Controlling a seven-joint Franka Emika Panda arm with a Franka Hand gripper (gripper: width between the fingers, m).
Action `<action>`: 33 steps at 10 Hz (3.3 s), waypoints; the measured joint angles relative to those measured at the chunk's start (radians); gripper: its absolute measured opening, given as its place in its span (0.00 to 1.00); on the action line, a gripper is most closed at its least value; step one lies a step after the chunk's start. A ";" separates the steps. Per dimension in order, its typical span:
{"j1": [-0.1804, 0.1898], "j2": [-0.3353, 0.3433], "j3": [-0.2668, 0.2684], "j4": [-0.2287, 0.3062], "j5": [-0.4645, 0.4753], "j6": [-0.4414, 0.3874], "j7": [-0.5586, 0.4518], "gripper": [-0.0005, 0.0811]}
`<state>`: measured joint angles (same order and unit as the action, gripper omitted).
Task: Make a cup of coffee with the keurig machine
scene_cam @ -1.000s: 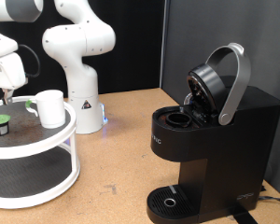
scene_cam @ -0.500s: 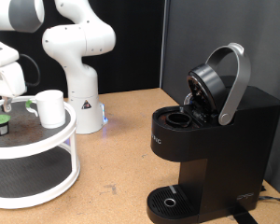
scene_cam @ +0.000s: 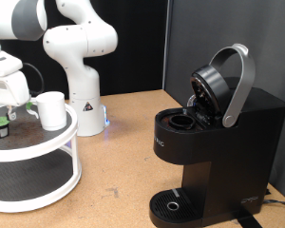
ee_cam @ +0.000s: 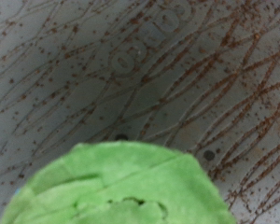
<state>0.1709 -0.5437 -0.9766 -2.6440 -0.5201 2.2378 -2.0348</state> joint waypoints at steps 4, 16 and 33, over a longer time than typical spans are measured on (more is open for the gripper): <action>0.023 0.000 -0.026 -0.003 0.012 0.003 -0.001 0.99; 0.073 0.049 -0.070 0.025 0.062 0.011 0.001 0.60; 0.165 0.008 -0.019 0.241 0.617 -0.155 0.283 0.60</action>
<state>0.3360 -0.5356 -0.9959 -2.4034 0.0971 2.0827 -1.7523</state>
